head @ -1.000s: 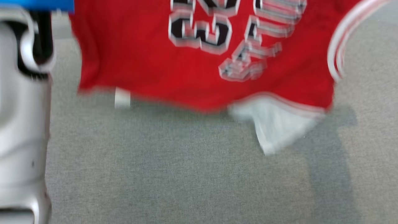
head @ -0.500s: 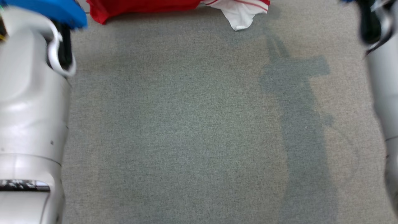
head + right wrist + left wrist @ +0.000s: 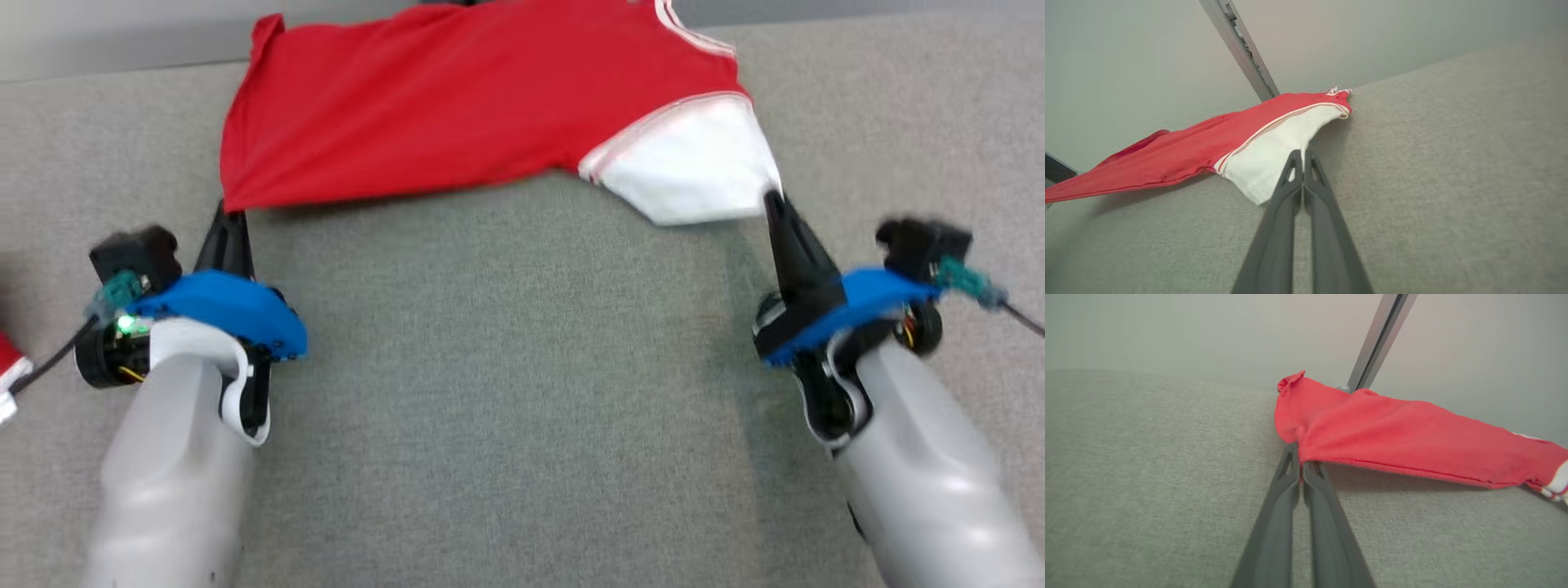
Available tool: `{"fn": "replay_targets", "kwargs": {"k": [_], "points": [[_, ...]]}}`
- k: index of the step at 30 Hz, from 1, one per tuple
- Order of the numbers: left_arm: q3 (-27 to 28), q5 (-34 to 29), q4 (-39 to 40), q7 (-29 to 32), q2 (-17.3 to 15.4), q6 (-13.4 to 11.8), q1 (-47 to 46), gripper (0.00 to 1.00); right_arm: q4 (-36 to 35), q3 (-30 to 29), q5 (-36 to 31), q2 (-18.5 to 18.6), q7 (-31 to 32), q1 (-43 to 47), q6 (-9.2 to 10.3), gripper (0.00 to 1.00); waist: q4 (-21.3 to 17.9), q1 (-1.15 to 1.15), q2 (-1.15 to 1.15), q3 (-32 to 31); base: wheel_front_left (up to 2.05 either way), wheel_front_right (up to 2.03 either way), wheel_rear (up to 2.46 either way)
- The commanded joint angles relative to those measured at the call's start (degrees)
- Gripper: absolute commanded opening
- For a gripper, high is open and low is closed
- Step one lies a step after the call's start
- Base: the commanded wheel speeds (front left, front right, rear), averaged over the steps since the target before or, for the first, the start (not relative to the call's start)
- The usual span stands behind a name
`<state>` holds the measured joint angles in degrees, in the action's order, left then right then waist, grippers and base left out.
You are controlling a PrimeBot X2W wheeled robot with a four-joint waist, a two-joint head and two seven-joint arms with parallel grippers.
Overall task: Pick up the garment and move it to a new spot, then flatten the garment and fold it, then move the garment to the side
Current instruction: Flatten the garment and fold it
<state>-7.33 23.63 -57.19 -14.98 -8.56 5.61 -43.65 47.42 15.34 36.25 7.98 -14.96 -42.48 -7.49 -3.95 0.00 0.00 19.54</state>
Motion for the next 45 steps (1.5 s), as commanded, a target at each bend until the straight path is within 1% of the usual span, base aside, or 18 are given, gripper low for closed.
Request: {"fn": "replay_targets", "kwargs": {"k": [1, 3, 5, 9, 14, 17, 24, 28, 31, 35, 38, 40, 43, 45], "points": [[0.66, -0.68, 2.27, -0.27, -0.01, 0.16, 2.27, 0.00, -1.61, -0.74, 0.20, 1.10, -0.27, 3.27, -0.01, 0.00, -0.06, 0.00, 0.00, -1.03, 0.00, 0.00, 0.00], [2.07, -1.35, 6.95, -0.26, 0.30, 0.39, 7.51, 0.00, -5.85, -1.51, -0.11, 1.19, -0.27, 9.12, -0.02, 0.00, 0.30, 0.00, 0.00, -2.61, 0.00, 0.00, 0.00], [2.56, -2.62, 11.51, -0.28, 0.43, 0.62, 12.04, 0.00, -10.35, -3.57, -0.44, 1.98, -0.28, 15.18, -0.02, 0.00, 0.98, 0.00, 0.00, -4.28, 0.00, 0.00, 0.00], [3.28, -4.30, 19.38, -0.28, 0.86, 1.01, 21.32, 0.00, -19.84, -6.99, -2.07, 1.96, -0.28, 26.82, -0.01, 0.00, 1.16, 0.00, 0.00, -7.43, 0.00, 0.00, 0.00], [3.99, -4.88, 29.14, -0.27, 0.43, -0.22, 32.06, 0.00, -30.65, -10.16, -4.63, 0.95, -0.12, 38.73, -0.01, 0.00, 0.82, 0.00, 0.00, -10.42, 0.00, 0.00, 0.00], [4.18, -4.57, 36.35, 1.67, 0.57, -1.82, 37.89, 0.00, -37.59, -12.25, -6.53, -0.13, 2.58, 44.99, -0.01, 0.00, 0.66, 0.00, 0.00, -11.80, 0.00, 0.00, 0.00], [4.03, -4.58, 55.57, 10.24, 0.56, -6.44, 51.23, 0.00, -53.91, -18.38, -11.01, -3.45, 11.24, 57.10, -0.01, 0.00, 0.47, 0.00, 0.00, -13.73, 0.00, 0.00, 0.00], [4.00, -4.72, 64.01, 14.60, 0.51, -8.62, 56.24, 0.00, -60.28, -20.04, -12.17, -4.55, 15.60, 60.94, -0.01, 0.00, 0.18, 0.00, 0.00, -14.22, 0.00, 0.00, 0.00], [3.86, -4.56, 67.85, 17.39, 0.16, -9.50, 58.20, 0.00, -62.76, -20.82, -12.41, -4.85, 17.68, 62.24, -0.01, 0.00, 0.04, 0.00, 0.00, -14.39, 0.00, 0.00, 0.00], [3.48, -3.59, 68.33, 21.20, -1.25, -8.70, 58.12, 0.00, -62.13, -20.93, -12.62, -5.02, 20.05, 61.41, -0.01, 0.00, 0.12, 0.00, 0.00, -14.10, 0.00, 0.00, 0.00], [3.37, -2.27, 66.86, 24.47, -2.22, -7.85, 56.66, 0.00, -59.58, -20.88, -12.29, -5.03, 21.34, 58.75, -0.02, 0.00, 0.26, 0.00, 0.00, -13.15, 0.00, 0.00, 0.00], [3.22, -1.11, 64.92, 26.65, -3.30, -6.66, 54.90, 0.00, -57.28, -20.44, -11.76, -5.04, 21.86, 56.69, -0.02, 0.00, 0.49, 0.00, 0.00, -11.93, 0.00, 0.00, 0.00], [3.04, 0.19, 61.95, 29.54, -4.38, -5.39, 52.17, 0.00, -53.67, -19.85, -11.36, -4.28, 22.39, 52.77, -0.02, 0.00, 0.76, 0.00, 0.00, -9.95, 0.00, 0.00, 0.00], [2.91, 1.15, 60.44, 31.48, -4.97, -4.79, 49.88, 0.00, -50.80, -19.62, -10.52, -3.00, 22.34, 49.20, -0.01, 0.00, 0.92, 0.00, 0.00, -8.45, 0.00, 0.00, 0.00]]}}
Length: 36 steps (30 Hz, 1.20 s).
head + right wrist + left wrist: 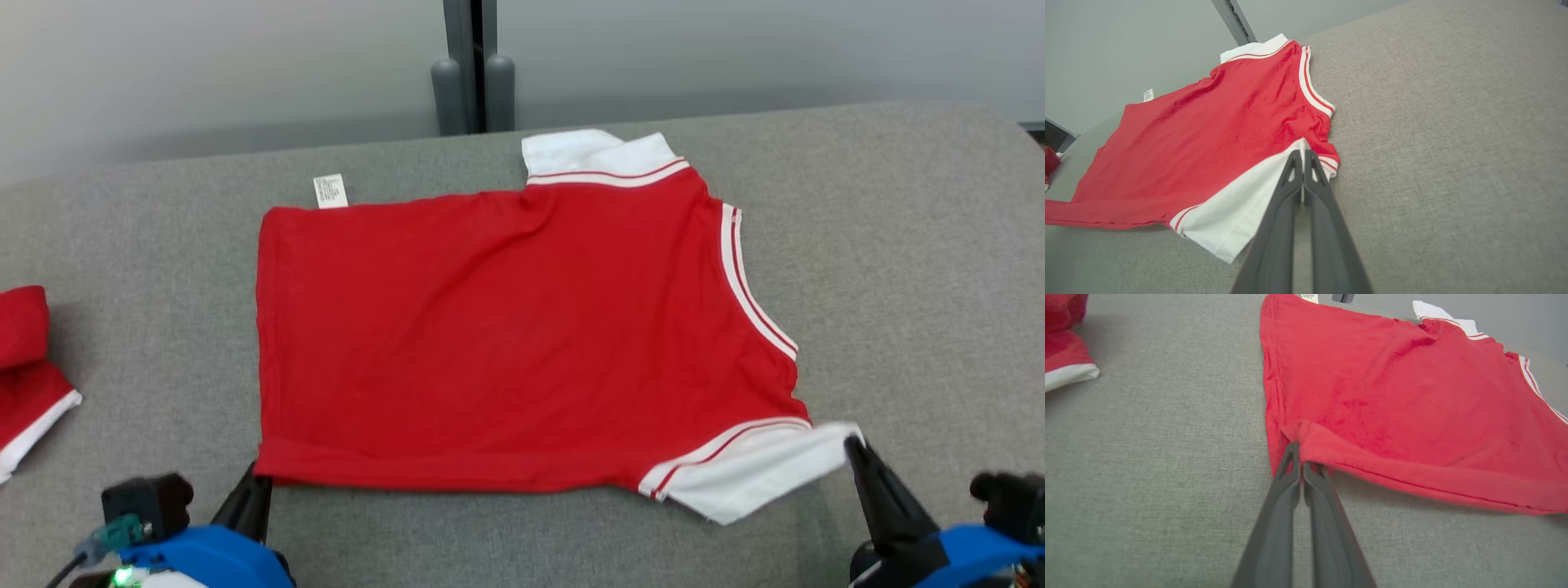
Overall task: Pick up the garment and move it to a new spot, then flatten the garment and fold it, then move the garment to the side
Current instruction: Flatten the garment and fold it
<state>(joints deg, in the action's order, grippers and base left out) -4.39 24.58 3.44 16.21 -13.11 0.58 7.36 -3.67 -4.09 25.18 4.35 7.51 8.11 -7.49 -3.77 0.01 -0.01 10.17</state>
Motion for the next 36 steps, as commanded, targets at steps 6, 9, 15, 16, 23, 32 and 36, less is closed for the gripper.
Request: {"fn": "replay_targets", "kwargs": {"k": [6, 9, 15, 16, 23, 32, 36], "points": [[-0.12, 2.10, -4.13, 4.52, -2.02, 1.81, -7.94, 0.00, 8.56, 2.45, 2.00, 3.80, -0.39, -12.56, -0.02, 0.00, 1.18, -0.01, 0.01, 4.09, 0.00, 0.00, 0.00], [0.01, 3.02, -5.79, 5.98, -2.63, 2.35, -10.34, 0.00, 13.08, 3.88, 3.12, 5.24, -0.92, -18.30, -0.02, 0.00, 1.41, -0.01, 0.01, 5.18, 0.00, 0.00, 0.00], [-1.11, 3.62, -7.98, 6.91, -3.51, 3.63, -14.78, 0.00, 22.65, 6.43, 5.05, 8.36, -1.94, -28.44, -0.02, 0.00, 2.64, -0.01, 0.01, 7.47, 0.00, 0.00, 0.00], [-1.29, 3.66, -8.28, 6.62, -3.45, 3.93, -15.71, 0.00, 24.24, 6.66, 5.46, 8.85, -2.41, -29.84, -0.02, 0.00, 2.86, -0.01, 0.01, 7.80, 0.00, 0.00, 0.00], [-2.69, 4.01, -11.55, 5.32, -3.76, 5.01, -19.80, 0.00, 32.18, 9.25, 7.25, 10.56, -7.03, -37.14, -0.02, 0.00, 3.35, -0.01, 0.01, 9.04, 0.00, 0.00, 0.00], [-4.33, 3.31, -15.46, -0.83, -2.80, 5.90, -23.10, 1.00, 40.01, 14.52, 7.92, 11.74, -18.20, -41.91, -0.01, 1.00, 3.29, -0.01, 0.01, 9.40, 0.00, 0.00, 0.00], [-3.75, 1.55, -15.02, -7.54, -1.62, 4.52, -21.70, 1.00, 39.00, 15.91, 5.21, 12.91, -22.01, -40.04, -0.01, 1.00, 3.26, -0.01, 0.01, 8.75, 0.00, 0.00, 0.00]]}}
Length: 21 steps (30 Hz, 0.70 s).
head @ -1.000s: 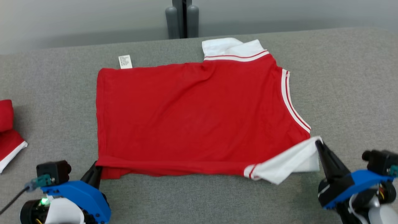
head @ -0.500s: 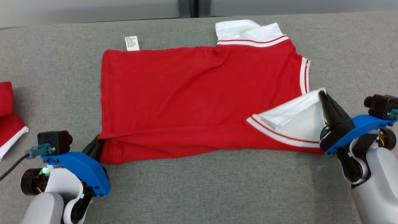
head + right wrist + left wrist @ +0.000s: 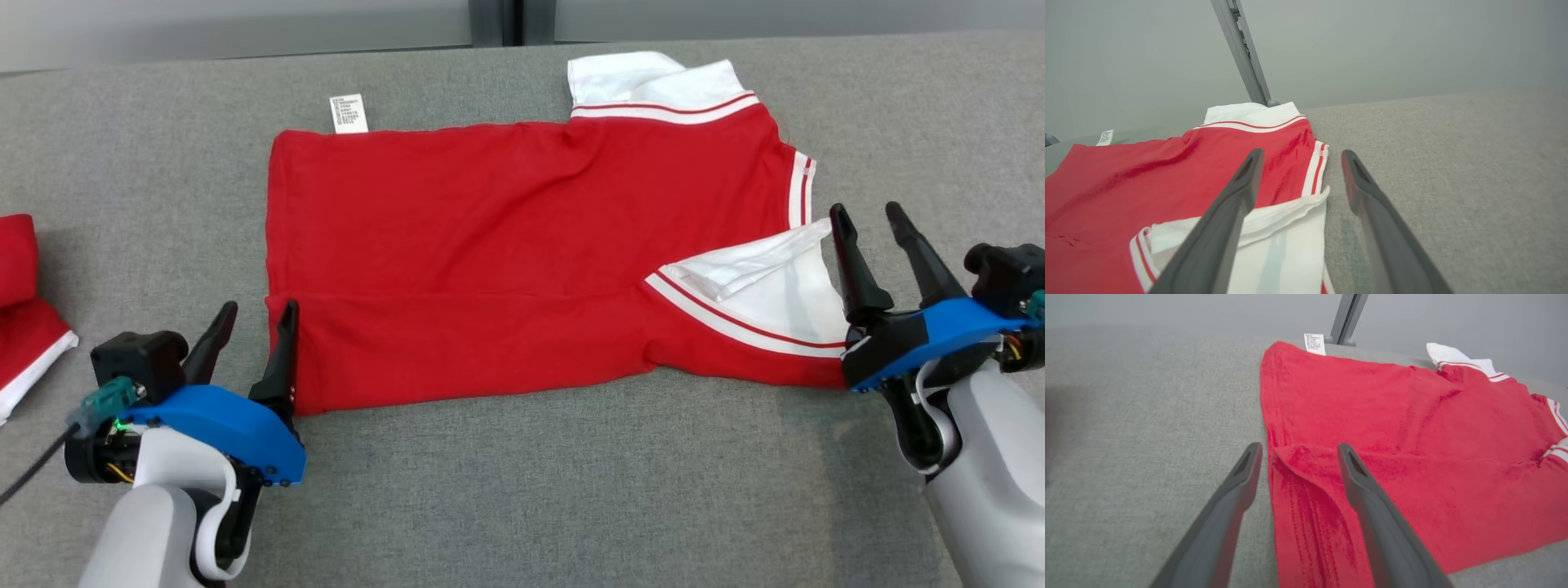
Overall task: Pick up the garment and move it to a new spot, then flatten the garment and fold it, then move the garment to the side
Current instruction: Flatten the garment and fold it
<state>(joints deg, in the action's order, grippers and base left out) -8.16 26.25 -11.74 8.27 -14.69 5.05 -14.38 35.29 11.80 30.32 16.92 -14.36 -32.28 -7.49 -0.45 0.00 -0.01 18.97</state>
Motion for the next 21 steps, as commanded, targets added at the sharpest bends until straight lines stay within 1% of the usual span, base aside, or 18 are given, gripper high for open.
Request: {"fn": "replay_targets", "kwargs": {"k": [1, 2, 3, 7, 11, 16, 21], "points": [[0.19, -0.77, 0.36, -1.65, 0.27, -0.50, 0.47, 1.00, -0.93, -0.43, -1.24, 0.50, -0.53, 1.30, -0.02, 1.00, -0.03, 0.00, 0.01, -0.30, 0.00, 0.00, 0.00], [0.25, -1.26, 0.45, -3.64, 0.73, -1.06, 1.04, 1.00, -1.81, -1.24, -2.98, 0.71, -0.69, 2.38, -0.01, 1.00, 0.04, 0.00, 0.01, -0.64, 0.00, 0.00, 0.00], [0.65, -1.82, 0.91, -6.06, 1.31, -1.83, 1.54, 1.00, -4.19, -2.70, -4.77, 0.54, -0.81, 3.27, -0.01, 1.00, 0.04, 0.00, 0.01, -0.93, 0.00, 0.00, 0.00], [0.96, -4.16, 1.94, -13.47, 2.44, -3.81, 3.55, 1.00, -14.57, -8.54, -11.11, -2.89, -0.84, 10.67, -0.02, 1.00, -0.13, 0.00, 0.01, -2.49, 0.00, 0.00, 0.00], [0.76, -6.16, 3.02, -19.27, 3.33, -5.41, 6.32, 1.00, -22.21, -11.26, -14.89, -5.89, -0.86, 18.38, -0.01, 1.00, -0.60, 0.00, 0.01, -4.38, 0.00, 0.00, 0.00], [0.83, -7.13, 3.45, -21.79, 3.63, -6.43, 10.20, 1.00, -27.21, -11.85, -16.67, -8.66, -0.86, 25.34, -0.01, 1.00, -1.45, 0.00, 0.01, -6.48, 0.00, 0.00, 0.00], [0.42, -7.78, 3.63, -22.43, 3.59, -6.84, 12.92, 1.00, -29.21, -11.64, -17.01, -9.80, -0.46, 28.71, -0.01, 1.00, -1.83, 0.00, 0.01, -7.98, 0.00, 0.00, 0.00]]}}
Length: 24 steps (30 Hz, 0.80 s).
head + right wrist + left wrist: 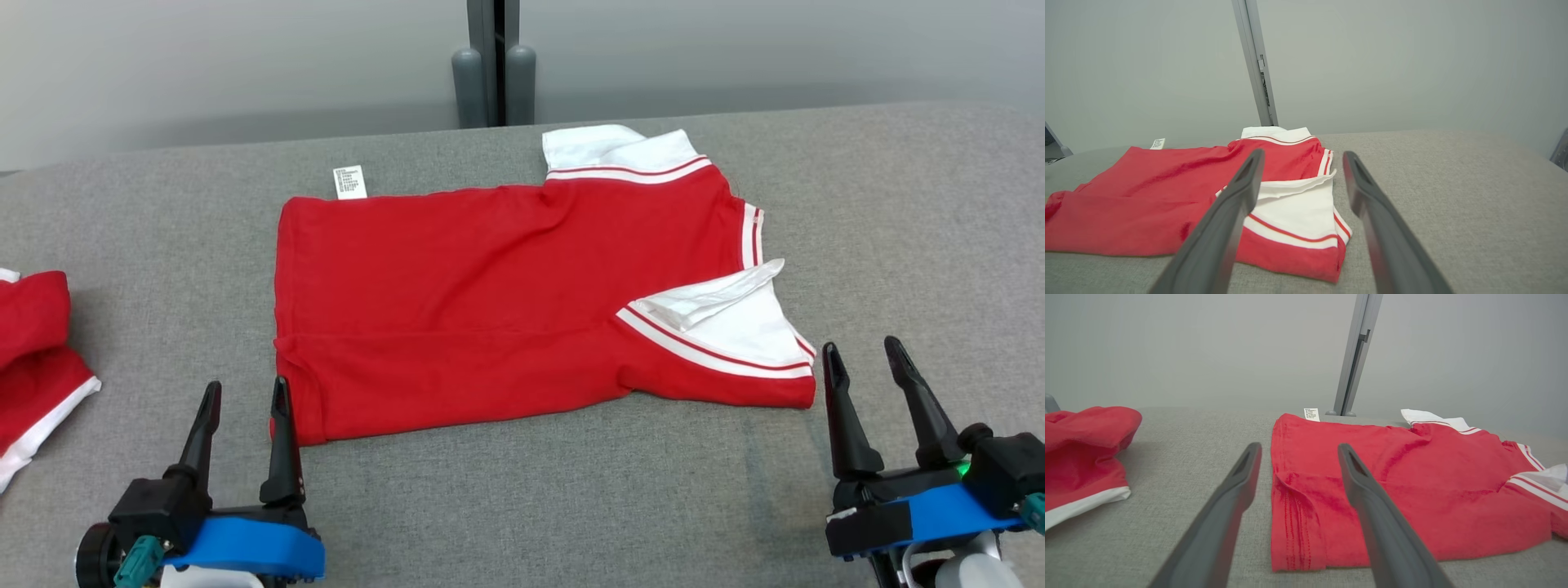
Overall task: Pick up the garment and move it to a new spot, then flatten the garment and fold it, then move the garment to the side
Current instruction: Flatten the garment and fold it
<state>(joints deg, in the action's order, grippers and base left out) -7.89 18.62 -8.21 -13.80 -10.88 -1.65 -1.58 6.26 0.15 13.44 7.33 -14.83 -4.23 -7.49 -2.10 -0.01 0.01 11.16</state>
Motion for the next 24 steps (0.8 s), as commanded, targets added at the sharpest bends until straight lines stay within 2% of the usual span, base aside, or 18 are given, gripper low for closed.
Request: {"fn": "replay_targets", "kwargs": {"k": [1, 12, 19, 24], "points": [[0.09, -0.08, 0.03, -0.37, -0.23, -0.18, 0.38, 1.00, -0.42, 0.11, -0.07, -0.30, 0.18, 0.97, -0.01, 1.00, -0.23, 0.01, -0.01, -0.37, 0.00, 0.00, 0.00], [-1.84, 0.64, -2.12, 1.91, -0.16, 0.82, -0.47, 1.00, 0.17, 0.58, -0.05, -0.03, 2.45, 1.83, -0.01, 1.00, -0.37, 0.01, -0.01, -0.18, 0.00, 0.00, 0.00], [-3.02, 3.42, -9.83, 5.02, 1.30, 3.16, -3.91, 1.00, 9.95, 0.95, 2.72, 1.56, 3.19, -2.54, -0.01, 1.00, -0.08, 0.01, -0.01, 3.32, 0.00, 0.00, 0.00], [-2.33, 5.82, -15.89, 6.51, 1.17, 4.61, -7.52, 1.00, 18.40, 2.85, 4.31, 2.27, 2.69, -8.25, -0.01, 1.00, -0.17, 0.01, -0.01, 5.22, 0.00, 0.00, 0.00]]}}
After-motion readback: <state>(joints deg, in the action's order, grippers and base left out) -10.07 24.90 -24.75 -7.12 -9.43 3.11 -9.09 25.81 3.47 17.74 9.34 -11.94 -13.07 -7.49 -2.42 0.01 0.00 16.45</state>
